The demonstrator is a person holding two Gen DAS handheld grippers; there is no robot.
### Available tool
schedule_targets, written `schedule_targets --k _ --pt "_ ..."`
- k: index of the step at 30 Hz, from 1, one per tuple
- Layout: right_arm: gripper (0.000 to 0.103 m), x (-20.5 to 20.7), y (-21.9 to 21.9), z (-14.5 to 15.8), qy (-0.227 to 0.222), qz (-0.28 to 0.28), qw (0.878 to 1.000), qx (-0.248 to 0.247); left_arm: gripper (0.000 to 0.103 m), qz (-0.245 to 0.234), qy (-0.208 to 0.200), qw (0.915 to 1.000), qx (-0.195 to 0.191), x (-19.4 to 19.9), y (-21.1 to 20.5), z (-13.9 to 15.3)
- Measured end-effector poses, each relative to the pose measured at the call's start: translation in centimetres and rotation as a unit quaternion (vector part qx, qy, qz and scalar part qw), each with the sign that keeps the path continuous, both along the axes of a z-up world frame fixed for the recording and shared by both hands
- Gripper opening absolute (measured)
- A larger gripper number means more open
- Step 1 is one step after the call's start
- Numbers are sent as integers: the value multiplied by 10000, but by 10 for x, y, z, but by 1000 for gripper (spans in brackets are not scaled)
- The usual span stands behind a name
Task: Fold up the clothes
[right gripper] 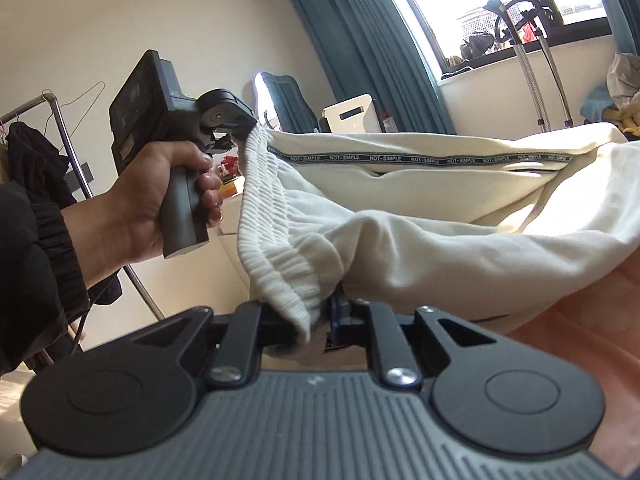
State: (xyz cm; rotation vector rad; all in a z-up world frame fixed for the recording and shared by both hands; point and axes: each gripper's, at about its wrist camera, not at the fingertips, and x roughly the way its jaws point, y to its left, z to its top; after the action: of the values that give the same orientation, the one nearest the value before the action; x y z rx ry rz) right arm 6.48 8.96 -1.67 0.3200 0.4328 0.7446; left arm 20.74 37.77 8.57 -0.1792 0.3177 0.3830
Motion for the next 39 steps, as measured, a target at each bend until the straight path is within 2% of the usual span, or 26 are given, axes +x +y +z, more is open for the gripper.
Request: schedule_targets --k 3,5,7,9,12,13,15,16,17,19,22,27,33,39 --pt "19 25 28 -30 266 194 9991 -269 11 129 415 9989 -169 25 30 -49" --pt "22 35 40 -43 364 288 9979 -443 12 158 593 9980 -177 34 40 -74" --pt "24 42 44 -51 408 322 9978 -412 13 171 680 9972 -244 40 47 -93" --pt "25 49 46 -53 483 344 9975 -391 13 166 608 9972 -415 40 51 -102" --pt "25 56 47 -51 582 375 9969 -381 13 185 593 9971 -443 36 50 -100" --pt "25 55 48 -49 598 394 9966 -406 15 194 613 9970 -429 34 48 -98" --pt "28 52 49 -46 630 431 9960 -456 24 258 700 9964 -412 28 46 -90" --pt "35 51 49 -44 646 450 9957 -481 43 351 764 9957 -400 23 44 -84" --pt "41 49 49 -41 658 475 9953 -523 70 453 832 9948 -380 17 44 -79" --pt "95 45 48 -35 681 524 9944 -609 87 632 964 9931 -223 2 42 -63" --pt "95 31 37 -27 639 617 9938 -664 87 668 988 9928 -87 -27 36 -37" --pt "95 7 5 -6 487 406 9936 -939 88 367 857 9954 -216 -84 -1 -4" --pt "95 -33 -57 21 59 -30 9922 -1246 89 -223 441 9980 -404 -145 -78 16" --pt "95 -55 -116 45 -259 -516 9890 -1363 89 -778 361 9960 -266 -184 -167 19"
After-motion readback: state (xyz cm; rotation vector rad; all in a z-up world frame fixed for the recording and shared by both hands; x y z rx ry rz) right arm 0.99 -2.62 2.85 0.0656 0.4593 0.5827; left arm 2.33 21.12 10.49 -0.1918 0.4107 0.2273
